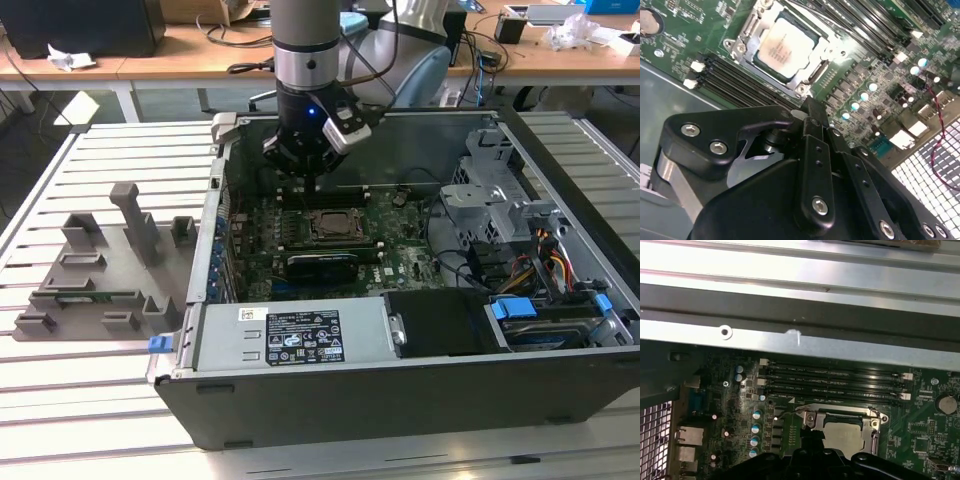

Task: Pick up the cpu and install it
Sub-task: 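Install the first cpu locking lever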

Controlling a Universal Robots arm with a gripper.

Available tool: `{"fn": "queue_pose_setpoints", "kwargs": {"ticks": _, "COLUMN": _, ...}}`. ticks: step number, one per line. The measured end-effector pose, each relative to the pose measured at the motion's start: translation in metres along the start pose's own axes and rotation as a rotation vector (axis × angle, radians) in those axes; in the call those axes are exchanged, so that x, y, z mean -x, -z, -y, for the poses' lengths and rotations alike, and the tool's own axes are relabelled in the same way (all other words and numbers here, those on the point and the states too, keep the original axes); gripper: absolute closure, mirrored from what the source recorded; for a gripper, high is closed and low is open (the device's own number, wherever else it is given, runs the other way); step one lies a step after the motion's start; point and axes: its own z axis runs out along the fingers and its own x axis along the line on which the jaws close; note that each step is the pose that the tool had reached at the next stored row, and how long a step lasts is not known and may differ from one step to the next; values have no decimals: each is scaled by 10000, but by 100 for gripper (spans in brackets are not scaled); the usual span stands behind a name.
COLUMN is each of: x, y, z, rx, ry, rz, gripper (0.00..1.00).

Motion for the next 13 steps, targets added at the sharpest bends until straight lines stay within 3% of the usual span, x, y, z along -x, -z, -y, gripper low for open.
{"fn": "queue_pose_setpoints", "kwargs": {"ticks": 9, "x": -174, "y": 2, "z": -12, "rx": -1, "ry": 0, "rz": 0, "gripper": 89}}
{"fn": "queue_pose_setpoints", "kwargs": {"ticks": 13, "x": -338, "y": 4, "z": -27, "rx": 0, "ry": -1, "rz": 0, "gripper": 89}}
